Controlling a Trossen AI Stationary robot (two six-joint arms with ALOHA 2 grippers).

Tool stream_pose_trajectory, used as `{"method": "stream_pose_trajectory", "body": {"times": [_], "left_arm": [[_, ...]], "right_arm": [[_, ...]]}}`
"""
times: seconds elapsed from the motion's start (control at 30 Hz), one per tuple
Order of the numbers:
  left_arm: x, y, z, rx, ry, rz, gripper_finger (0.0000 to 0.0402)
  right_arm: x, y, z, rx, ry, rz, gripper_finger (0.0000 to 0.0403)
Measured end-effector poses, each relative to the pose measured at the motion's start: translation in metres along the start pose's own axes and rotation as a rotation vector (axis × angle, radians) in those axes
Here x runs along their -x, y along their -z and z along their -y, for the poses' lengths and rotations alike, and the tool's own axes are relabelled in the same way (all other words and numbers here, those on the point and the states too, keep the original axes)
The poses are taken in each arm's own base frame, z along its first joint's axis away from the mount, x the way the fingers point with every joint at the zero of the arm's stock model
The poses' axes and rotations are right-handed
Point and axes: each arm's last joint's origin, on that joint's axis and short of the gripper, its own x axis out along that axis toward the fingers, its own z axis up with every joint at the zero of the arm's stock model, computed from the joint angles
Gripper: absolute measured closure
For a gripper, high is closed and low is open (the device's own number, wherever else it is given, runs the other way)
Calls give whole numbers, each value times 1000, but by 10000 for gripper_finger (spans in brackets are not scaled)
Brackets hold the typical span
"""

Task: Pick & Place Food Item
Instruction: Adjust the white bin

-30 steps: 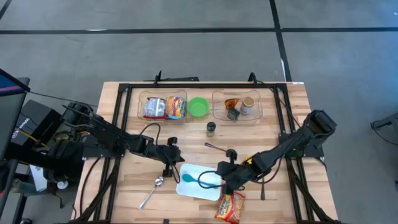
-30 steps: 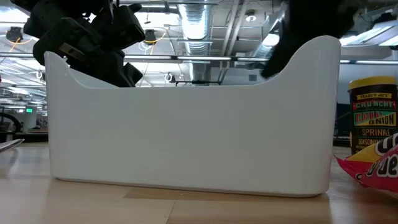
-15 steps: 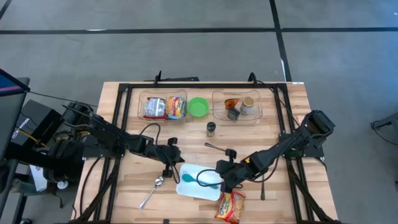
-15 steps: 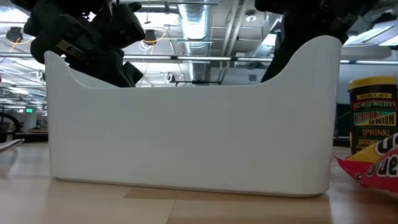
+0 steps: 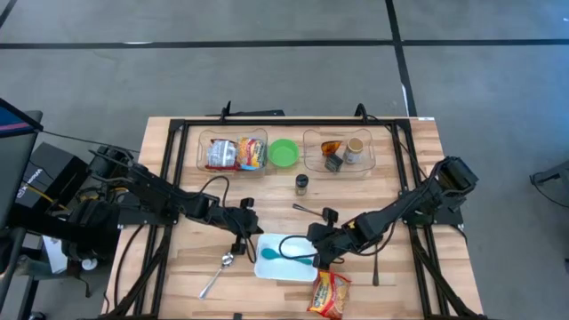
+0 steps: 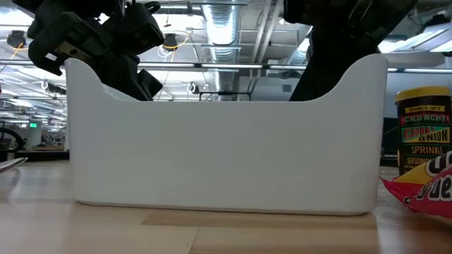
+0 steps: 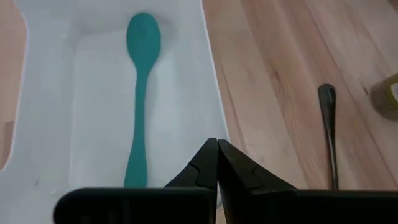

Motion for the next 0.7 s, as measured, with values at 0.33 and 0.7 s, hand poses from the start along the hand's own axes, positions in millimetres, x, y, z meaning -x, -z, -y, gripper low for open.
{"method": "stream_pose_trajectory", "body": {"times": [0.33,0.7], "left_arm": [[0,0,0,0,0,0,402],[0,0,-2,0,-82,11,402]], "right_arm": [[-1,0,3,3,14,-13,403],[-1,0,3,2,10,-8,403]]}}
